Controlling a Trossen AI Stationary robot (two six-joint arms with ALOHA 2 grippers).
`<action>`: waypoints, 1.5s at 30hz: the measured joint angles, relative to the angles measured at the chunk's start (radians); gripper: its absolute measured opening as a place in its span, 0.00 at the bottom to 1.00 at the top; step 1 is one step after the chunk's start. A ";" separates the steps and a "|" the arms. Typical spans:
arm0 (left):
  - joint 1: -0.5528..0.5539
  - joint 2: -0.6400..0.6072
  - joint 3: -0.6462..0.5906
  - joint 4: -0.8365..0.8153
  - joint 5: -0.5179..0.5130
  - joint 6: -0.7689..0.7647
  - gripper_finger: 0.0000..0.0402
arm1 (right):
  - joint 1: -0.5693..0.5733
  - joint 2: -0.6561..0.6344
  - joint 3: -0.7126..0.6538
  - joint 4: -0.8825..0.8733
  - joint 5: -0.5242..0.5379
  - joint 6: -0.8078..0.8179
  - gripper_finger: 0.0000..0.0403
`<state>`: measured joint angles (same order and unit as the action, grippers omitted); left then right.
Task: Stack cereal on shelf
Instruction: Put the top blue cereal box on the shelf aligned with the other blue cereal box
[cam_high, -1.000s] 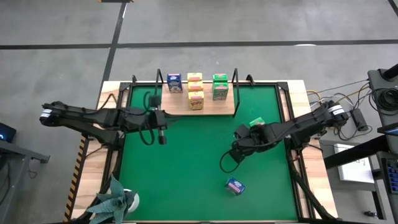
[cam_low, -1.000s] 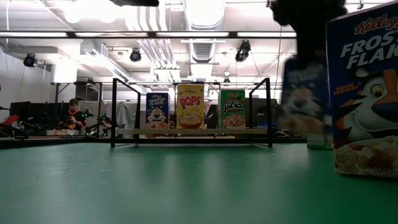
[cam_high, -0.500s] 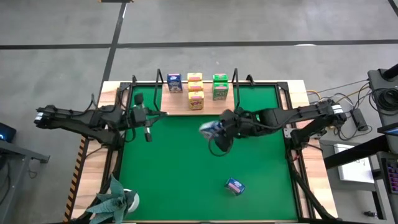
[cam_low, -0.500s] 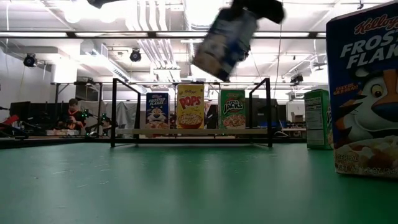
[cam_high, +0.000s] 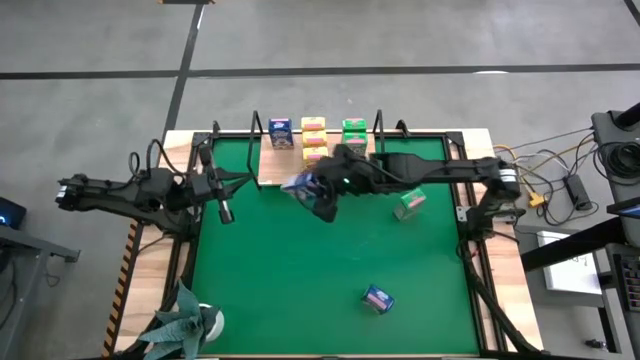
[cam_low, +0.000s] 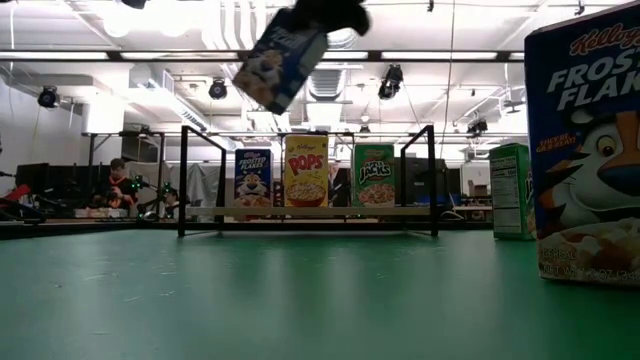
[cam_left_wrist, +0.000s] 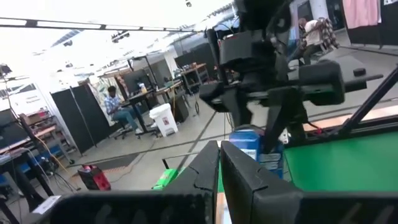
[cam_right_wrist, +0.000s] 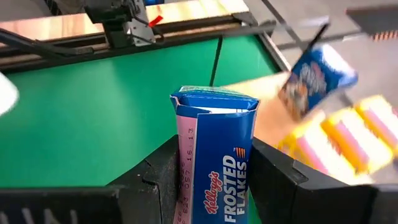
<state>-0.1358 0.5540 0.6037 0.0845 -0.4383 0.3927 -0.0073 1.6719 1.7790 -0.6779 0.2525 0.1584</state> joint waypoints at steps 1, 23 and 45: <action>0.000 -0.004 -0.005 0.002 0.000 0.004 0.00 | -0.012 0.026 0.034 -0.005 -0.008 -0.033 0.37; 0.000 -0.056 -0.025 0.002 0.000 0.015 0.00 | -0.209 0.515 0.547 -0.114 -0.051 -0.563 0.37; -0.001 -0.056 -0.025 -0.003 0.000 0.014 0.00 | -0.222 0.585 0.544 -0.119 -0.051 -0.552 0.54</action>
<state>-0.1364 0.4976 0.5789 0.0819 -0.4385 0.4068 -0.2298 2.2574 2.3234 -0.7971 0.2016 -0.3937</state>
